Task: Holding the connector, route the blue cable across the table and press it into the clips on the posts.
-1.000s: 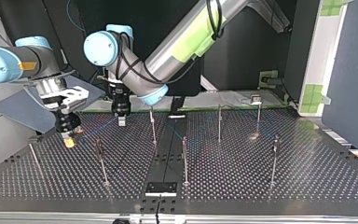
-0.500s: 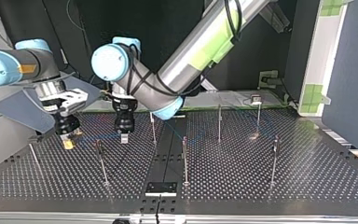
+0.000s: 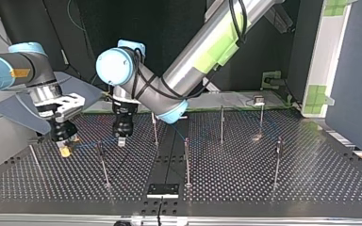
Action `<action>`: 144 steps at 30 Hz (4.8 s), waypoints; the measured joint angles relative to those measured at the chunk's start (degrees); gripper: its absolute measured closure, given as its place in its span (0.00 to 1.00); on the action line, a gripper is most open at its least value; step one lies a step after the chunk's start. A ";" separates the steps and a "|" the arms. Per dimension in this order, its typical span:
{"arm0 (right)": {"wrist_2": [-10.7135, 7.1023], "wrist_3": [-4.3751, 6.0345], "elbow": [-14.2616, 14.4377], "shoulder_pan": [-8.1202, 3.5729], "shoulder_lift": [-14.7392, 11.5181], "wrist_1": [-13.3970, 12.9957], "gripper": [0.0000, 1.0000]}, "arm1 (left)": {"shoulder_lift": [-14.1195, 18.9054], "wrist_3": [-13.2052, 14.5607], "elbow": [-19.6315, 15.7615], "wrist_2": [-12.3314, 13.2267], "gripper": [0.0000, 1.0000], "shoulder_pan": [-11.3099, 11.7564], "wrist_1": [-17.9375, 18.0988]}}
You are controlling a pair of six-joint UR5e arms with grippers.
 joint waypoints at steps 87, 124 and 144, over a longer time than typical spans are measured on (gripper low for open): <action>0.13 -0.81 -2.60 -1.33 1.78 0.06 1.00 | 8.96 -2.36 -10.44 6.30 0.00 -2.26 1.78; 0.25 -1.55 -2.58 -0.64 1.93 0.15 1.00 | 21.00 -5.53 -32.69 -0.37 0.00 -3.85 22.51; 0.23 -1.72 -2.60 -0.77 1.97 0.09 1.00 | 22.77 -9.78 -43.68 -1.72 0.00 -3.57 33.49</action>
